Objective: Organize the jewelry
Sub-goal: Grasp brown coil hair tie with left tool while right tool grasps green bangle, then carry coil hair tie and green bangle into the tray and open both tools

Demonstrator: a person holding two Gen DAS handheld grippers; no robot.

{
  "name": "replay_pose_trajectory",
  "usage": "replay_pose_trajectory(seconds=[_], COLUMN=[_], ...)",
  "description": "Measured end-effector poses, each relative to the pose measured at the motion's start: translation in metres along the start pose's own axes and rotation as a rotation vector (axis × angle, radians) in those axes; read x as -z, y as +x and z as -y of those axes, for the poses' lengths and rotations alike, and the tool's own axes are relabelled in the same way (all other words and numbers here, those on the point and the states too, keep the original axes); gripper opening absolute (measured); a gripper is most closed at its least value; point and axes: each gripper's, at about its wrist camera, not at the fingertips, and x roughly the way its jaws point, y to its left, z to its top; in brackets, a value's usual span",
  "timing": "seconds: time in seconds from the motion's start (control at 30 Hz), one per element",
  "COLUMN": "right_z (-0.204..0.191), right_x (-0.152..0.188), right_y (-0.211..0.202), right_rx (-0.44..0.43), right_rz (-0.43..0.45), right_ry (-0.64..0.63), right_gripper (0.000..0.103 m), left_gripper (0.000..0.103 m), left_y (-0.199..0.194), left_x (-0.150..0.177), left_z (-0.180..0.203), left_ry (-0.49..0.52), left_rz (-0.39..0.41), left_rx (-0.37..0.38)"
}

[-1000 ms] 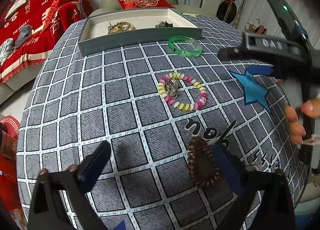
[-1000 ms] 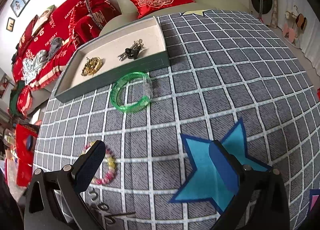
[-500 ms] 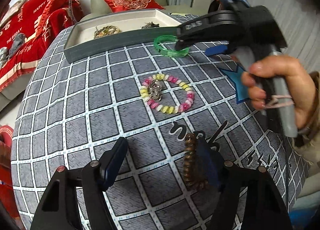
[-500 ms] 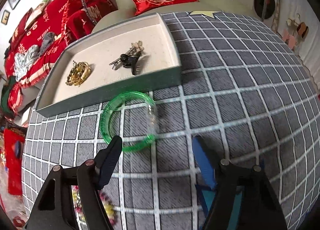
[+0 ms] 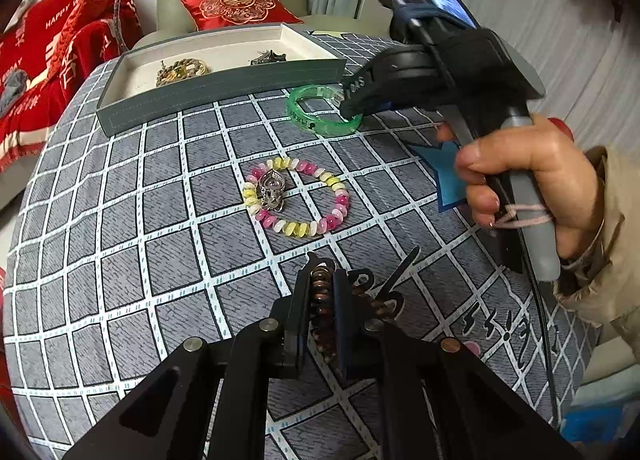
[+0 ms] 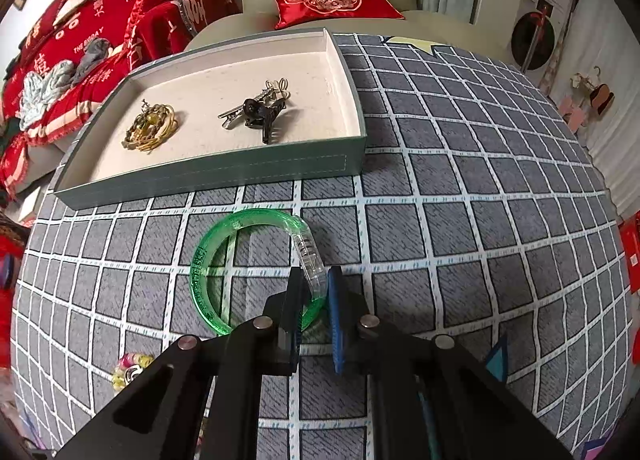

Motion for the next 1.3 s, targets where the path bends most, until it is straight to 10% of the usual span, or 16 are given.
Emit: replay_pose_trajectory(seconds=[0.77,1.3], right_z=[0.015,0.004], right_x=[0.021,-0.045], right_y=[-0.063,-0.090], right_rx=[-0.169,-0.163], right_rz=[0.061,0.123], right_ry=[0.077,0.016], right_gripper=[0.013,0.013], left_gripper=[0.027,0.027], left_y=[-0.046,-0.071], left_x=[-0.031,-0.140], left_z=[-0.059,-0.105], left_ry=[-0.140,-0.130], left_rz=[0.119,0.252], left_rx=[0.024,-0.029])
